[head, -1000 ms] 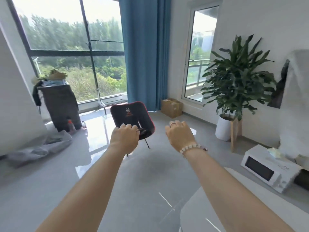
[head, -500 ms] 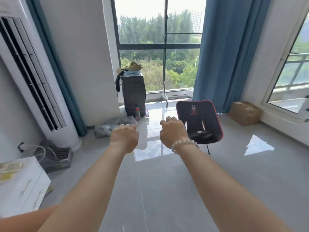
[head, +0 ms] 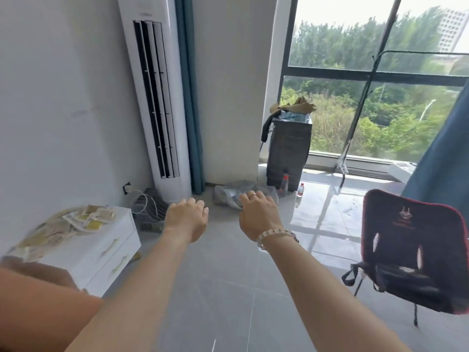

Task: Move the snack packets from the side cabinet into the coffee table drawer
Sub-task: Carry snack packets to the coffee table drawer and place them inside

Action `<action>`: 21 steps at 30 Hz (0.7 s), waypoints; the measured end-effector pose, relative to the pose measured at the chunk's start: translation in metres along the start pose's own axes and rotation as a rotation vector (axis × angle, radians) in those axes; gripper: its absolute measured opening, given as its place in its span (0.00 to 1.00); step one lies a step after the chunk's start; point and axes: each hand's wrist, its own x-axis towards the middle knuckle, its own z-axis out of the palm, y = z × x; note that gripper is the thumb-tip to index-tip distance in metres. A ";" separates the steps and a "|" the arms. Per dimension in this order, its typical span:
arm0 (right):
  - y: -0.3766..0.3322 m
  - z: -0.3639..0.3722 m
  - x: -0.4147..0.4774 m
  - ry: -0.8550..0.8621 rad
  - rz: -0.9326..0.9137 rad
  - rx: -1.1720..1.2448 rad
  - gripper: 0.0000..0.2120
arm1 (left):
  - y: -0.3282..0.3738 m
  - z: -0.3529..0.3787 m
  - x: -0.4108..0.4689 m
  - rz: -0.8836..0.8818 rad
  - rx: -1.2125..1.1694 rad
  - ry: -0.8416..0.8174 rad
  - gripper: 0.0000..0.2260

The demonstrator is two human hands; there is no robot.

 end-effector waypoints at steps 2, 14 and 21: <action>0.006 0.014 0.031 -0.013 -0.055 0.014 0.15 | -0.011 0.005 0.019 -0.071 0.029 -0.005 0.18; -0.057 0.083 0.160 -0.078 -0.350 0.229 0.14 | -0.100 0.041 0.082 -0.357 0.126 -0.066 0.18; -0.091 0.135 0.260 -0.091 -0.411 0.255 0.13 | -0.165 0.085 0.145 -0.449 0.126 -0.039 0.18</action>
